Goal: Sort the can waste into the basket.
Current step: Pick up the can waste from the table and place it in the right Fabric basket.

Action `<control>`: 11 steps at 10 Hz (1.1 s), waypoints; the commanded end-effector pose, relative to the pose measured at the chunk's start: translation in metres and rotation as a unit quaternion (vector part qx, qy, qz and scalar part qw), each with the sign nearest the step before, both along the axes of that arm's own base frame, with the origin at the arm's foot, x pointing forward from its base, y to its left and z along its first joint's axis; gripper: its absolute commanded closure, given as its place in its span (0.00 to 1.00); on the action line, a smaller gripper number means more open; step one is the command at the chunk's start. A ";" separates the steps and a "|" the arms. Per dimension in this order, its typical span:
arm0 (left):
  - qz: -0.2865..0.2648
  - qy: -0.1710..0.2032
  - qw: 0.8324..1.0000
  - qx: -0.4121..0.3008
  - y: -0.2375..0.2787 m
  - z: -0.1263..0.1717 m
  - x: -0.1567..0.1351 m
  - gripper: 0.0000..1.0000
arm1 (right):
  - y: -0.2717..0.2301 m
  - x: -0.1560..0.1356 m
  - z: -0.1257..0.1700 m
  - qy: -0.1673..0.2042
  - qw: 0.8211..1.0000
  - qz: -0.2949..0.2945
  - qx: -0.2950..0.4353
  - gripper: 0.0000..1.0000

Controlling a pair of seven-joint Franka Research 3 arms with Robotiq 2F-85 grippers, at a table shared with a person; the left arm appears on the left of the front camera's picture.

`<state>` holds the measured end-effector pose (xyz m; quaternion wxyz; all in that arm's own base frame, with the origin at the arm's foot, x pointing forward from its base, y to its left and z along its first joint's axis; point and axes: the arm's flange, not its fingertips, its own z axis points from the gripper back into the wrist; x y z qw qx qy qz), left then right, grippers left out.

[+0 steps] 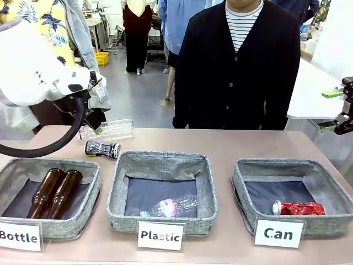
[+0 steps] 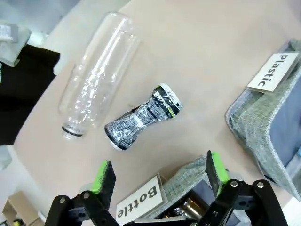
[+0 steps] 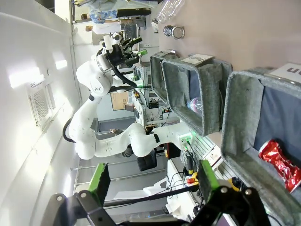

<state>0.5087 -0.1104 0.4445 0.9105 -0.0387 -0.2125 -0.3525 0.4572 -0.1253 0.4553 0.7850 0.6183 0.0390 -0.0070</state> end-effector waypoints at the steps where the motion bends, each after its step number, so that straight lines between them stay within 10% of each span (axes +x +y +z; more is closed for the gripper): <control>1: -0.002 0.004 1.000 0.000 -0.001 0.001 0.000 0.00 | -0.002 0.000 0.002 -0.008 1.000 0.008 0.000 0.00; 4: -0.347 0.021 0.933 0.090 -0.026 -0.017 0.040 0.00 | -0.002 0.000 0.002 -0.008 1.000 0.008 0.000 0.00; 7: -0.585 -0.007 0.796 0.154 -0.015 -0.027 0.040 0.00 | -0.002 0.000 0.002 -0.008 1.000 0.008 0.000 0.00; 9: -0.612 -0.009 0.771 0.175 -0.003 -0.033 0.043 0.00 | -0.002 0.000 0.002 -0.008 1.000 0.008 0.000 0.00; 11: -0.584 -0.057 0.797 0.140 0.013 -0.028 0.043 0.00 | -0.002 0.000 0.002 -0.008 1.000 0.008 0.000 0.00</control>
